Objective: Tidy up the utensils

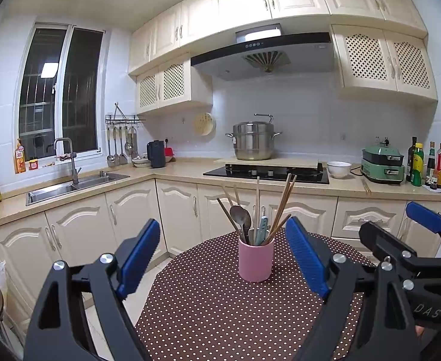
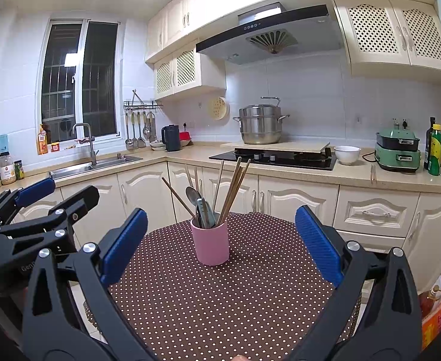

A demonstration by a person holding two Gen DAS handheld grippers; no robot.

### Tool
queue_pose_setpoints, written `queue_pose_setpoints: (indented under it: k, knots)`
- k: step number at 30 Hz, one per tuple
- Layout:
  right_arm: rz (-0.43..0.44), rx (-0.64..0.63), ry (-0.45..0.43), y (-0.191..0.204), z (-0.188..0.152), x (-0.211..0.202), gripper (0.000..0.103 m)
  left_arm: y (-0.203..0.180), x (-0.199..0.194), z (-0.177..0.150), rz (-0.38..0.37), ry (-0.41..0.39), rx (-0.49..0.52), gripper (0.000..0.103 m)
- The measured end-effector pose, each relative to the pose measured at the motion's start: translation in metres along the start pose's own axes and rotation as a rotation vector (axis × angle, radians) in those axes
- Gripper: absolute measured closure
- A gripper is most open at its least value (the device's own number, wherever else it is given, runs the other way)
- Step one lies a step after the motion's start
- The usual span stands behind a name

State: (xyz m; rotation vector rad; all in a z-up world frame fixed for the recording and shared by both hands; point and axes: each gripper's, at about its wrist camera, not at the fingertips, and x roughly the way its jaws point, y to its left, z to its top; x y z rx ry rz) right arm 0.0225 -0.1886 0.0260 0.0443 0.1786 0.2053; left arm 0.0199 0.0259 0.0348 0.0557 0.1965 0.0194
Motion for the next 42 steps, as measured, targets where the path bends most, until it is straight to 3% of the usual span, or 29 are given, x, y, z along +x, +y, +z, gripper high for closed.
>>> queue_pose_setpoints:
  k: [27, 42]
  knots:
    - [0.002, 0.016, 0.032, -0.004, -0.006, 0.017, 0.006, -0.005, 0.018, -0.006, 0.009, 0.028, 0.005, 0.019]
    - [-0.007, 0.027, 0.155, -0.019, -0.026, 0.065, 0.006, -0.011, 0.069, -0.026, 0.008, 0.145, 0.002, 0.019]
